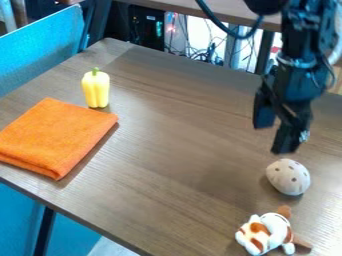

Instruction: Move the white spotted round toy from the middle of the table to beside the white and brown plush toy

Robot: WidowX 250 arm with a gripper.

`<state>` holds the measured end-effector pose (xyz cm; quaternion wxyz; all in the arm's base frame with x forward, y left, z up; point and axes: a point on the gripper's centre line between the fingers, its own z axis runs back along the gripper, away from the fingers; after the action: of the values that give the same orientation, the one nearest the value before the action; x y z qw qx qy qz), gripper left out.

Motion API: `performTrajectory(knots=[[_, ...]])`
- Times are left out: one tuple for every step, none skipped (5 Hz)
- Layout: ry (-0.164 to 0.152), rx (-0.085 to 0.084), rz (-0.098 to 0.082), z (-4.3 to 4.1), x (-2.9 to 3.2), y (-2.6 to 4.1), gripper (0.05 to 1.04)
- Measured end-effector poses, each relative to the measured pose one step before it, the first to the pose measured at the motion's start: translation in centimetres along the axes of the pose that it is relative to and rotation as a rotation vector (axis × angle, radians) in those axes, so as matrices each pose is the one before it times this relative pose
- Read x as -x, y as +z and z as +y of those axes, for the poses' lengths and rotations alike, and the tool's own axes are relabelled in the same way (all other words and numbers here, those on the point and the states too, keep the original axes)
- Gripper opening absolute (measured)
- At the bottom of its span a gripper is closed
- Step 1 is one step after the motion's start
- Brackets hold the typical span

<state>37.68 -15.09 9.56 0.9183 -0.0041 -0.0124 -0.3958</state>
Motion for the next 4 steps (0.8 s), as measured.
performTrajectory(knots=[[0.1213, -0.0768, -0.0419, 2.159, 1.745, 2.413, 1.004], [0.2333, -0.1396, 0.0859, 3.92, 2.622, 0.797, 1.004], [0.211, -0.1166, 0.0963, 3.708, 2.207, -0.361, 1.004], [0.1457, 0.0071, 0.07, 4.672, 1.469, -1.579, 1.004]])
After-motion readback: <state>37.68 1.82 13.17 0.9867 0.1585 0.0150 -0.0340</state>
